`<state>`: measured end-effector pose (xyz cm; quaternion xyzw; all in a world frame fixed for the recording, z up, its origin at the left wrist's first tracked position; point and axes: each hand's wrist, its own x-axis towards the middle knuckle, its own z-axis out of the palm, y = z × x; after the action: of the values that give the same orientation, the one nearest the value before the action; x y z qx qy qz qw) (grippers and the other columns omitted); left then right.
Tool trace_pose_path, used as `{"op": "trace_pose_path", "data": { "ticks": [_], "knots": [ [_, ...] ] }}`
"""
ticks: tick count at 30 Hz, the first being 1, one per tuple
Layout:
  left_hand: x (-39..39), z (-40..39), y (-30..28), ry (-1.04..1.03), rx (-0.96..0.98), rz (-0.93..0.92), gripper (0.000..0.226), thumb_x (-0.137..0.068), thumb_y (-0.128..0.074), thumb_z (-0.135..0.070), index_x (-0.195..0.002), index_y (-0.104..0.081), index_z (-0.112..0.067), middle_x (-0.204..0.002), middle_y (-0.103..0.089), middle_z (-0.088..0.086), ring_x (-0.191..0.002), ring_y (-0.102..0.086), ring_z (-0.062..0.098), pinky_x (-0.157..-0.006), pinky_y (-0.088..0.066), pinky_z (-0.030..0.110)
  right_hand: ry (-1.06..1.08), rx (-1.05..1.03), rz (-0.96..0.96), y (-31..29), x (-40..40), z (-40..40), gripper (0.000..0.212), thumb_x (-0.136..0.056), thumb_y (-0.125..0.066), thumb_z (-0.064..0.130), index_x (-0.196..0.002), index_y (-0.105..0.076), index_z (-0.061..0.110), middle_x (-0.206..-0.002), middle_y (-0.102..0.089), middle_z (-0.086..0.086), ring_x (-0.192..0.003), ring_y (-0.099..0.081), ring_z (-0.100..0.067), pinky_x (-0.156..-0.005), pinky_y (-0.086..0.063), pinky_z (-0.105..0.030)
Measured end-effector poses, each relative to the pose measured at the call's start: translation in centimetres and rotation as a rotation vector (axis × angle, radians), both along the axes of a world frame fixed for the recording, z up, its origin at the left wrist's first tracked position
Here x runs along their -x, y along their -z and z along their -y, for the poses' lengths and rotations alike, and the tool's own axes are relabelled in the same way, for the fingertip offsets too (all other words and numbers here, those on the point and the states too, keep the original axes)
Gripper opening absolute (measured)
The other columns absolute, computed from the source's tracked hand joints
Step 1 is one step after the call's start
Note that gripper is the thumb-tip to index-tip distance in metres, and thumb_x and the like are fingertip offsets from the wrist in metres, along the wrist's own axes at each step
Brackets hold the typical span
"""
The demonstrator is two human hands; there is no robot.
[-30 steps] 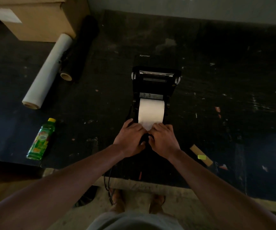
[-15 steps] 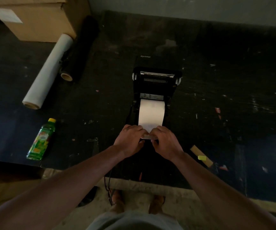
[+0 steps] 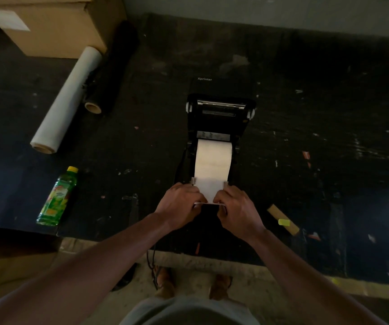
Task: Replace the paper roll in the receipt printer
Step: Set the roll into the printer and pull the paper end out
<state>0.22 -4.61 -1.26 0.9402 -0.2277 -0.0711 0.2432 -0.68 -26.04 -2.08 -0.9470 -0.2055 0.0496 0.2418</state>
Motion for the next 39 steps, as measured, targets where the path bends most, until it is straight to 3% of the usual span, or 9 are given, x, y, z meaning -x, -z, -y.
{"op": "trace_pose_path", "data": {
  "ticks": [8,13,18,23,26,29,32,36,39],
  "knots": [
    [3.0,-1.6,0.2,0.023,0.086,0.019,0.032,-0.080,-0.075,-0.001,-0.105,-0.081,-0.020,-0.103,-0.081,-0.001,-0.094,-0.072,0.019,-0.086,-0.056,0.043,0.010,-0.044,0.026,0.7,3.4,1.5,0.027,-0.082,-0.075,0.002,-0.105,-0.078,0.017,-0.105,-0.074,0.000,-0.098,-0.068,-0.015,-0.087,-0.060,-0.035],
    [4.0,-1.8,0.2,-0.017,0.163,-0.011,0.025,-0.086,-0.076,-0.015,-0.110,-0.080,-0.021,-0.106,-0.079,-0.005,-0.098,-0.071,0.011,-0.088,-0.057,0.039,0.007,-0.121,-0.036,-0.6,4.1,1.7,0.026,-0.087,-0.077,0.015,-0.112,-0.076,0.020,-0.111,-0.073,0.004,-0.101,-0.064,-0.004,-0.091,-0.057,-0.029],
    [-0.7,-2.3,-3.2,-0.331,0.425,-0.068,0.028,-0.096,-0.072,-0.028,-0.123,-0.070,-0.023,-0.119,-0.070,-0.007,-0.106,-0.067,-0.001,-0.090,-0.059,0.023,0.267,-0.331,-0.064,-4.8,-0.9,2.4,0.025,-0.094,-0.067,0.030,-0.116,-0.070,0.020,-0.106,-0.070,0.007,-0.091,-0.069,-0.001,-0.078,-0.059,-0.023],
    [-10.5,-2.0,-9.2,-0.683,0.605,-0.072,0.039,-0.103,-0.059,-0.038,-0.140,-0.057,-0.024,-0.118,-0.061,-0.017,-0.097,-0.061,-0.011,-0.076,-0.046,0.010,0.636,-0.506,-0.065,-10.7,-11.5,2.2,0.033,-0.101,-0.058,0.041,-0.130,-0.062,0.026,-0.094,-0.060,0.026,-0.089,-0.063,0.015,-0.070,-0.041,-0.010],
    [-14.6,-1.0,-11.3,-0.673,0.622,-0.182,0.056,-0.105,-0.051,-0.045,-0.156,-0.042,-0.022,-0.144,-0.057,-0.002,-0.129,-0.054,0.015,-0.099,-0.041,0.030,0.632,-0.556,-0.195,-12.7,-16.4,1.1,0.060,-0.102,-0.048,0.053,-0.152,-0.046,0.019,-0.129,-0.065,0.004,-0.117,-0.063,-0.006,-0.090,-0.050,-0.029],
    [-16.1,-0.2,-11.6,-0.606,0.622,-0.302,0.062,-0.106,-0.048,-0.050,-0.160,-0.037,-0.021,-0.161,-0.046,0.008,-0.135,-0.049,0.020,-0.106,-0.036,0.032,0.620,-0.526,-0.285,-13.0,-18.0,0.1,0.071,-0.102,-0.045,0.056,-0.161,-0.031,0.019,-0.164,-0.040,-0.009,-0.148,-0.040,-0.031,-0.116,-0.036,-0.046],
    [-15.2,-0.1,-11.2,-0.574,0.575,-0.278,0.062,-0.103,-0.048,-0.056,-0.156,-0.044,-0.024,-0.156,-0.052,0.004,-0.131,-0.050,0.016,-0.102,-0.036,0.032,0.643,-0.524,-0.236,-12.6,-17.3,0.3,0.066,-0.102,-0.048,0.055,-0.158,-0.037,0.022,-0.151,-0.054,-0.005,-0.133,-0.056,-0.024,-0.102,-0.044,-0.035],
    [-11.8,-0.5,-10.5,-0.596,0.594,-0.232,0.054,-0.100,-0.052,-0.060,-0.147,-0.053,-0.032,-0.119,-0.061,-0.018,-0.102,-0.054,-0.003,-0.077,-0.038,0.019,0.693,-0.519,-0.111,-11.9,-13.9,0.9,0.046,-0.101,-0.053,0.051,-0.137,-0.056,0.023,-0.090,-0.058,0.022,-0.073,-0.061,0.010,-0.063,-0.036,-0.013],
    [-8.9,-0.8,-9.9,-0.619,0.571,-0.212,0.046,-0.102,-0.053,-0.055,-0.142,-0.056,-0.035,-0.103,-0.060,-0.027,-0.086,-0.057,-0.020,-0.071,-0.034,0.012,0.689,-0.560,-0.085,-10.9,-10.4,1.1,0.030,-0.101,-0.056,0.049,-0.125,-0.060,0.033,-0.088,-0.059,0.027,-0.076,-0.054,0.032,-0.063,-0.039,-0.009]
  ]
}}
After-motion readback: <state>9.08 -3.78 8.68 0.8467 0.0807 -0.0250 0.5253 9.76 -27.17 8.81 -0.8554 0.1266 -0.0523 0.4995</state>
